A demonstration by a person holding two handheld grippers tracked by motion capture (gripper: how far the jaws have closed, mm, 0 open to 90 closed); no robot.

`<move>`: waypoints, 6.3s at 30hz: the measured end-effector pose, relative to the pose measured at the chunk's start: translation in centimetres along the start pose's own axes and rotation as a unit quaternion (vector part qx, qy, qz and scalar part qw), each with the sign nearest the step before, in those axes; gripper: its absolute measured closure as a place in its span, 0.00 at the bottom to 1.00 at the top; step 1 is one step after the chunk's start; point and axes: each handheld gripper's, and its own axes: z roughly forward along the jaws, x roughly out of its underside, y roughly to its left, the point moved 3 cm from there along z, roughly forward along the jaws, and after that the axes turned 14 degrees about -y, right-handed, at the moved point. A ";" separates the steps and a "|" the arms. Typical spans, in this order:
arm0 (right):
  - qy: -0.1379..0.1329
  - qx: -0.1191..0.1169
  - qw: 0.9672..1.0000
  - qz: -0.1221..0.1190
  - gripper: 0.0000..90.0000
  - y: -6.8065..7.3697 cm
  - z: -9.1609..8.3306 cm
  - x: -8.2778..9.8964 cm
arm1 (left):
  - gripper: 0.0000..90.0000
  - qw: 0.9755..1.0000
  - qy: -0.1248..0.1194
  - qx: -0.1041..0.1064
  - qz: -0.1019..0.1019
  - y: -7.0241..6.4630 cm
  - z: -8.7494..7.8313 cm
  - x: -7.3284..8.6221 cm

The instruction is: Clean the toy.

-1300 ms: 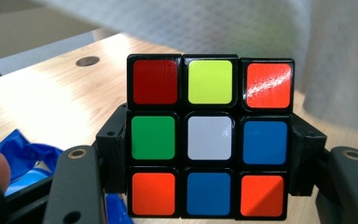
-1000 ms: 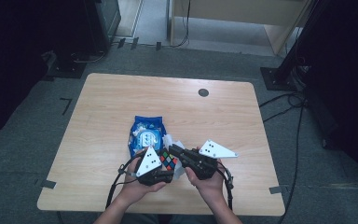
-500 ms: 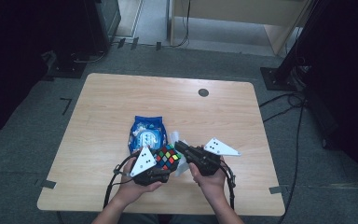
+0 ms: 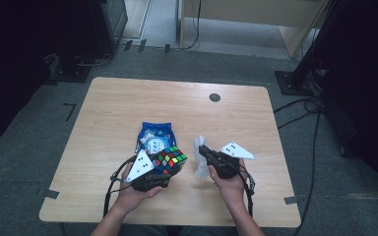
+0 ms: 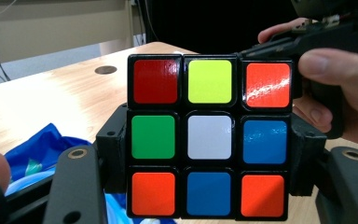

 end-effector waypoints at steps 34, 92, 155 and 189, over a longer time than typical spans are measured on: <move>-0.011 0.007 0.999 0.043 0.35 1.4 -0.7 -3.3 | 0.38 1.000 0.022 -0.007 -0.007 0.4 0.6 0.9; 0.014 -0.089 0.996 -0.005 0.28 9.0 2.6 2.4 | 0.38 0.997 0.019 -0.044 -0.068 1.3 0.6 -0.9; 0.025 -0.068 0.948 0.311 0.22 4.6 1.6 -0.8 | 0.38 0.998 -0.005 -0.061 0.006 -0.9 1.5 0.2; -0.022 -0.020 0.999 -0.012 0.39 8.4 0.5 -1.9 | 0.37 0.999 0.016 -0.033 -0.010 -1.2 2.1 1.0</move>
